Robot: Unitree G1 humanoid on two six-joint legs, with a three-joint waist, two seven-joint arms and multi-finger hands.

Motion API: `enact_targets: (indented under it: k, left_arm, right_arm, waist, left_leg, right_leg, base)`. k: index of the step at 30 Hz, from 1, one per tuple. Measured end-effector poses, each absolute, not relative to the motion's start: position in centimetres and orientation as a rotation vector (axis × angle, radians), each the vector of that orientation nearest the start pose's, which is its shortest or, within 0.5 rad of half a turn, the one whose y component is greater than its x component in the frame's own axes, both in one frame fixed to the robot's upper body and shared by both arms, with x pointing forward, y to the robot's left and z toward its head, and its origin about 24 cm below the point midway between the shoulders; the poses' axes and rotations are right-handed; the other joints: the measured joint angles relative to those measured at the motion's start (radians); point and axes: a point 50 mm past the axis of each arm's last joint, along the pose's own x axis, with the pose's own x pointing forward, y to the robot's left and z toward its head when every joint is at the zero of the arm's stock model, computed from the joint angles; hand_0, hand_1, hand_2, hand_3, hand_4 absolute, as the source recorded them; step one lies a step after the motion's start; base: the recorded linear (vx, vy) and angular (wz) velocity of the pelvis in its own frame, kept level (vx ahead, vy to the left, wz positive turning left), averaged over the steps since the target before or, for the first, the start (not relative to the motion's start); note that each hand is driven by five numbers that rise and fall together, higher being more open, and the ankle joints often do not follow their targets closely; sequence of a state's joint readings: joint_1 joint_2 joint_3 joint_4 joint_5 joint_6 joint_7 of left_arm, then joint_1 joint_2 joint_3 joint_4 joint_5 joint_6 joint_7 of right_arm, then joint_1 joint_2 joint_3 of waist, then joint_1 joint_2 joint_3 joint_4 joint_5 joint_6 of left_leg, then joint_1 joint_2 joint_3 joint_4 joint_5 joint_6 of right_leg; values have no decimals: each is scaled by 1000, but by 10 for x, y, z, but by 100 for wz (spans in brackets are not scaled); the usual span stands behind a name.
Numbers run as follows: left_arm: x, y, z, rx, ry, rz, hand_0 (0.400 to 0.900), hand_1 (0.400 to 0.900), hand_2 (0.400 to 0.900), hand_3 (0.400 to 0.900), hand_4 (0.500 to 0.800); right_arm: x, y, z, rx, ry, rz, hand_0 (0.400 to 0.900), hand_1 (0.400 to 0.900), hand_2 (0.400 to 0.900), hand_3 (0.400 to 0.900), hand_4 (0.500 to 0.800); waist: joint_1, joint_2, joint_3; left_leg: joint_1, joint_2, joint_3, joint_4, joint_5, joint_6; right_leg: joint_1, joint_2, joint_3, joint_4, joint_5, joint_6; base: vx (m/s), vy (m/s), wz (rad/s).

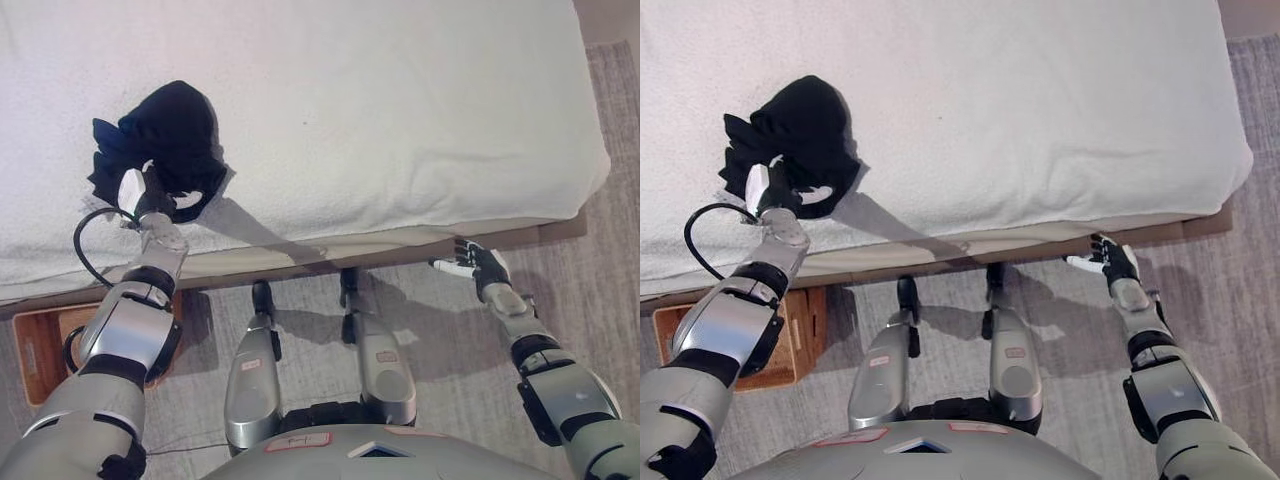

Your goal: Put the clothes on the bed into the basket.

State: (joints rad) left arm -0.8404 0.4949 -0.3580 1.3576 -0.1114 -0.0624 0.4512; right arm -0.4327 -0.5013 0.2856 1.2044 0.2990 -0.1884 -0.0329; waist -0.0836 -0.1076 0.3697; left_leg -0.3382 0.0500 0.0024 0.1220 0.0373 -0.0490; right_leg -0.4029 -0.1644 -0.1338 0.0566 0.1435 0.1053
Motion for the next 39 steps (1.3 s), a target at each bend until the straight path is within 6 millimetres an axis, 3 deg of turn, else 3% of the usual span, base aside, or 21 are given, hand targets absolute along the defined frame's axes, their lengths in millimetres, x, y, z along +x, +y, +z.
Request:
enact_targets:
  k: [4,16,21,30,31,32,34,39]
  left_arm:
    - [351,302,63,678,324,607,900,900,900,900,800]
    - [340,337,81,704,314,766,900,900,900,900,800]
    - [333,362,100,731,313,847,900,900,900,900,800]
    - [337,377,141,724,249,925,900,900,900,900,800]
    - [337,379,143,726,243,930,847,847,847,847,768]
    - [336,381,147,727,236,939,633,633,633,633,640]
    - [336,384,153,719,224,953,400,400,400,400,500]
    - [333,388,153,652,222,977,400,400,400,400,500]
  right_arm:
    - [267,-296,-44,-373,578,-186,900,900,900,900,800]
    - [277,-284,-39,-375,532,-141,900,900,900,900,800]
    - [288,-276,-30,-373,474,-111,900,900,900,900,800]
    - [303,-263,-9,-401,368,-26,900,900,900,900,800]
    - [304,-262,-8,-400,359,-21,900,900,900,900,800]
    - [306,-261,-5,-400,346,-20,900,900,900,900,800]
    - [308,-261,-3,-400,335,-20,900,900,900,900,800]
    - [304,-262,-7,-400,345,-21,900,900,900,900,800]
  waist:
    - [1,0,0]
    - [1,-32,-13]
    - [-28,-79,-44]
    - [-51,-97,-52]
    - [-52,-98,-52]
    - [-53,-99,-51]
    - [-55,-101,-50]
    - [-59,-103,-50]
  left_leg:
    - [-10,6,4,1,-6,-15]
    - [-7,6,31,-8,-16,-21]
    - [-80,11,49,14,-17,-24]
    - [-237,32,51,111,-44,-44]
    - [-250,37,50,123,-48,-47]
    - [-267,42,49,140,-57,-46]
    - [-286,46,51,157,-63,-46]
    - [-299,51,63,188,-83,-42]
  right_leg:
    - [-8,12,2,-16,29,-25]
    - [-24,14,29,-21,34,-27]
    - [-90,22,44,-32,50,-14]
    - [-198,43,55,-52,80,-18]
    - [-204,48,54,-53,79,-18]
    - [-213,50,54,-54,79,-17]
    - [-226,56,60,-56,82,-15]
    - [-230,61,77,-62,82,-14]
  base:
    - [15,-36,-14]
    - [1,-3,-10]
    - [-21,7,-11]
    - [-33,-5,-9]
    - [-32,-12,-15]
    - [3,7,-19]
    - [11,8,-20]
    - [12,15,-4]
